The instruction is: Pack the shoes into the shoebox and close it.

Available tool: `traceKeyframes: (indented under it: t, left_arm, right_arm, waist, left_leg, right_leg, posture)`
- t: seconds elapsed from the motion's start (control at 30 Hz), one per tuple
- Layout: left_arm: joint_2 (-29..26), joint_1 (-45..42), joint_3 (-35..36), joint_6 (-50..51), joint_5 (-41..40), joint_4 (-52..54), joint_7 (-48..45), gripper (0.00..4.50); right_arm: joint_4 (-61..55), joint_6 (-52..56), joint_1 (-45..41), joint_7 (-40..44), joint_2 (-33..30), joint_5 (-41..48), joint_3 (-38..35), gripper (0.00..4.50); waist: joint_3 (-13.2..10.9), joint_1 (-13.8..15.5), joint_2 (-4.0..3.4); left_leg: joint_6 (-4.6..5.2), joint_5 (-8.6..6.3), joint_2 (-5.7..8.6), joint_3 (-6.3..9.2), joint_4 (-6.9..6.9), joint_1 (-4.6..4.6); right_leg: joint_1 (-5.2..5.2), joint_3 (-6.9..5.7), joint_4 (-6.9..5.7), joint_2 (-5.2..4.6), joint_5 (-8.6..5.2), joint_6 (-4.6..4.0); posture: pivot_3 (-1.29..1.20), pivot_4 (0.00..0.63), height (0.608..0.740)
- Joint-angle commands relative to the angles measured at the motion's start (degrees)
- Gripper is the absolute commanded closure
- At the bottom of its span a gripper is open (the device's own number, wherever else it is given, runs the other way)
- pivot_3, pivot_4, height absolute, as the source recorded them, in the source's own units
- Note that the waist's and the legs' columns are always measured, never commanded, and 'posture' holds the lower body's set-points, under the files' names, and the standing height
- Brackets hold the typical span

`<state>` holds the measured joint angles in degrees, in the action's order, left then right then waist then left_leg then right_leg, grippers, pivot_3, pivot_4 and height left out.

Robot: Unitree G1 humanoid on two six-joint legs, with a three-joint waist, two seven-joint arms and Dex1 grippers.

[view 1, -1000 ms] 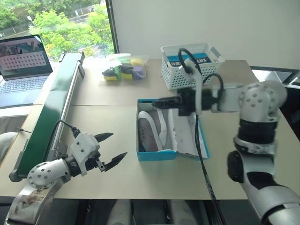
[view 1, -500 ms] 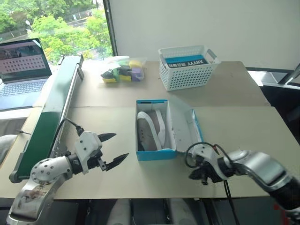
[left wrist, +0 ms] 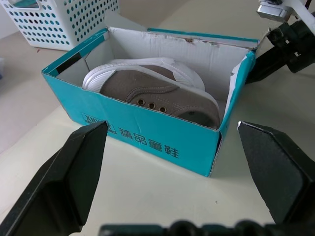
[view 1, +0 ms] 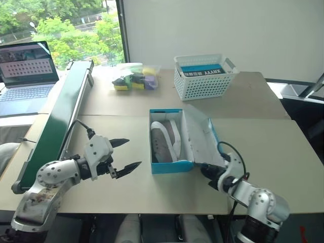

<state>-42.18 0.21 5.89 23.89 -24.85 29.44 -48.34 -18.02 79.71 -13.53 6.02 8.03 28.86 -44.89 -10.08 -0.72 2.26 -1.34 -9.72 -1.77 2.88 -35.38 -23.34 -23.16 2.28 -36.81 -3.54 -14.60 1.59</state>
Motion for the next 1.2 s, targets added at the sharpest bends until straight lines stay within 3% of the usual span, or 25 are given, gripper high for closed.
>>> traceKeyframes:
  t: [0.03, 0.17, 0.37, 0.5, 0.7, 0.8, 0.93, 1.0, 1.1, 1.2]
  left_arm:
    - [-0.2, -1.2, -0.3, -0.3, -0.5, 0.3, -0.6, 0.00]
    - [-0.7, -1.6, 0.0, -0.3, -0.6, 0.1, -1.2, 0.00]
    - [-1.1, -1.9, 0.8, 0.1, -0.6, 0.0, -1.0, 0.00]
    - [-1.3, -0.9, 1.4, 0.5, -0.5, 0.8, -0.6, 0.00]
    - [-1.1, 0.6, 1.7, 1.1, -0.6, 2.1, 0.5, 0.00]
    - [-0.8, 1.2, 1.9, 1.5, -0.6, 2.9, 1.5, 0.00]
    - [-0.7, 2.0, 2.4, 1.8, -0.8, 3.7, 2.3, 0.00]
    - [-0.6, 2.5, 2.6, 1.8, -0.8, 4.1, 2.8, 0.00]
    - [0.0, 3.2, 2.9, 2.1, -0.6, 4.8, 4.0, 0.00]
    - [0.7, 3.9, 2.9, 2.4, -0.4, 5.7, 5.2, 0.00]
  right_arm:
    - [5.6, -2.2, -3.1, -1.5, 10.3, 12.7, -10.5, 4.46]
    - [8.9, -10.2, -5.2, -5.0, 10.8, 27.5, -12.9, 4.46]
    - [8.5, -17.8, -4.0, -4.2, 8.3, 39.4, -3.6, 4.46]
    - [4.6, -19.7, -4.3, 1.6, 4.7, 45.5, 5.2, 4.46]
    - [-4.8, -20.0, -1.9, 12.8, -3.9, 47.5, 18.8, 4.46]
    - [-8.0, -18.2, -3.0, 18.1, -11.9, 43.1, 27.8, 4.46]
    - [-7.3, -21.7, -9.7, 20.2, -22.3, 28.7, 41.1, 4.46]
    - [-2.9, -26.0, -16.0, 18.8, -24.3, 18.7, 47.6, 4.46]
    - [9.2, -33.3, -24.7, 15.6, -22.3, 6.2, 53.9, 4.46]
    - [19.3, -38.4, -28.9, 17.7, -22.0, -3.5, 61.3, 4.46]
  waist:
    - [0.0, -0.1, -0.01]
    - [0.0, -1.3, -0.15]
    - [-0.2, -2.2, -0.50]
    - [-0.3, -2.3, -0.59]
    - [-0.3, -1.9, -0.64]
    - [-0.3, -1.7, -0.63]
    - [-0.3, -1.9, -0.62]
    - [-0.3, -2.1, -0.63]
    - [-0.3, -1.9, -0.60]
    - [-0.3, -1.7, -0.56]
  left_leg:
    - [0.00, 0.00, -0.02, 0.02, 0.06, -0.01]
    - [0.01, 0.00, -0.16, -0.06, 0.41, 0.06]
    - [0.03, 0.00, -0.16, -0.11, 0.42, 0.07]
    - [0.03, 0.00, -0.16, -0.11, 0.41, 0.06]
    - [0.05, -0.02, -0.16, -0.10, 0.46, -0.01]
    - [0.04, -0.02, -0.13, -0.09, 0.41, -0.07]
    - [0.04, -0.02, -0.13, -0.11, 0.35, -0.01]
    - [0.04, -0.02, -0.17, -0.14, 0.37, 0.03]
    - [0.04, -0.02, -0.18, -0.14, 0.41, -0.06]
    - [0.04, -0.01, -0.17, -0.17, 0.30, -0.57]
  right_leg:
    - [0.02, -0.01, 0.00, 0.04, 0.06, 0.10]
    - [-0.09, 0.09, -0.01, 0.21, 0.13, 0.18]
    - [-0.13, 0.17, -0.07, 0.24, 0.12, 0.20]
    - [-0.14, 0.18, -0.07, 0.24, 0.11, 0.20]
    - [-0.23, 0.17, -0.08, 0.24, 0.06, 0.20]
    - [-0.26, 0.17, -0.09, 0.21, 0.06, 0.22]
    - [-0.25, 0.18, -0.11, 0.21, 0.06, 0.20]
    - [-0.28, 0.20, -0.15, 0.25, 0.06, 0.18]
    - [-0.44, 0.22, -0.22, 0.31, 0.04, 0.12]
    - [-1.00, 0.27, -0.35, 0.30, 0.31, -0.28]
  posture:
    - [0.00, 0.150, 0.734]
    - [0.00, 0.150, 0.734]
    - [0.00, 0.150, 0.734]
    - [0.00, 0.150, 0.734]
    - [0.00, 0.150, 0.734]
    - [0.00, 0.150, 0.734]
    - [0.00, 0.150, 0.734]
    - [0.00, 0.150, 0.734]
    - [0.00, 0.150, 0.734]
    - [0.00, 0.150, 0.734]
